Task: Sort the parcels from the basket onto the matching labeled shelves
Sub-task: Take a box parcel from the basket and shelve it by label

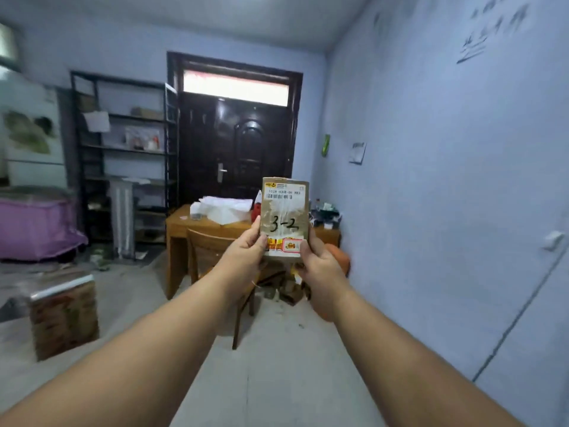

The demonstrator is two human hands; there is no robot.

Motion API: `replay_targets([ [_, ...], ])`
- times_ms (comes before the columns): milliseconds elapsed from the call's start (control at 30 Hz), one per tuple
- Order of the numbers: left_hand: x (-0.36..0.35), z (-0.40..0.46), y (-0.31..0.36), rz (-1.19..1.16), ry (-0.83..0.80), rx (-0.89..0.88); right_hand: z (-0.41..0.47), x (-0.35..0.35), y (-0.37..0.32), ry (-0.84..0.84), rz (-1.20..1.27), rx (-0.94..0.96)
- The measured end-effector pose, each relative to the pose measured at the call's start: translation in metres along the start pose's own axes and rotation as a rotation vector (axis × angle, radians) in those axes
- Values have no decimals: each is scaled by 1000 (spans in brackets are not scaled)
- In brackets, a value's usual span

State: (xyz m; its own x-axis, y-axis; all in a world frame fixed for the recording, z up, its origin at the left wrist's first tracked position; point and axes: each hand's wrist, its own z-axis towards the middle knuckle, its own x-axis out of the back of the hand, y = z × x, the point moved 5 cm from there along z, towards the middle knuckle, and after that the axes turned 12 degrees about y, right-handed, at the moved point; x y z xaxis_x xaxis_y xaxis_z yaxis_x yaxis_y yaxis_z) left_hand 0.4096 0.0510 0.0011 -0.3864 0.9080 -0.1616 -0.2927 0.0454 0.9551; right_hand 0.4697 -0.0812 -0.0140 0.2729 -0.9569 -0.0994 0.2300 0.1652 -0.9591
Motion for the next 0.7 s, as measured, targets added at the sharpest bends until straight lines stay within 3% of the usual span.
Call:
replay_targets([
  [167, -16, 4, 137, 28, -32, -184, 13, -14, -150, -20, -91, 162],
  [267, -22, 6, 175, 66, -45, -220, 13, -20, -199, 6, -159, 227],
  [500, -28, 2, 194, 112, -32, -188, -4, -20, -228, 40, -280, 242],
  [700, -38, -7, 196, 71, -143, -173, -18, -4, -239, 133, -456, 294],
])
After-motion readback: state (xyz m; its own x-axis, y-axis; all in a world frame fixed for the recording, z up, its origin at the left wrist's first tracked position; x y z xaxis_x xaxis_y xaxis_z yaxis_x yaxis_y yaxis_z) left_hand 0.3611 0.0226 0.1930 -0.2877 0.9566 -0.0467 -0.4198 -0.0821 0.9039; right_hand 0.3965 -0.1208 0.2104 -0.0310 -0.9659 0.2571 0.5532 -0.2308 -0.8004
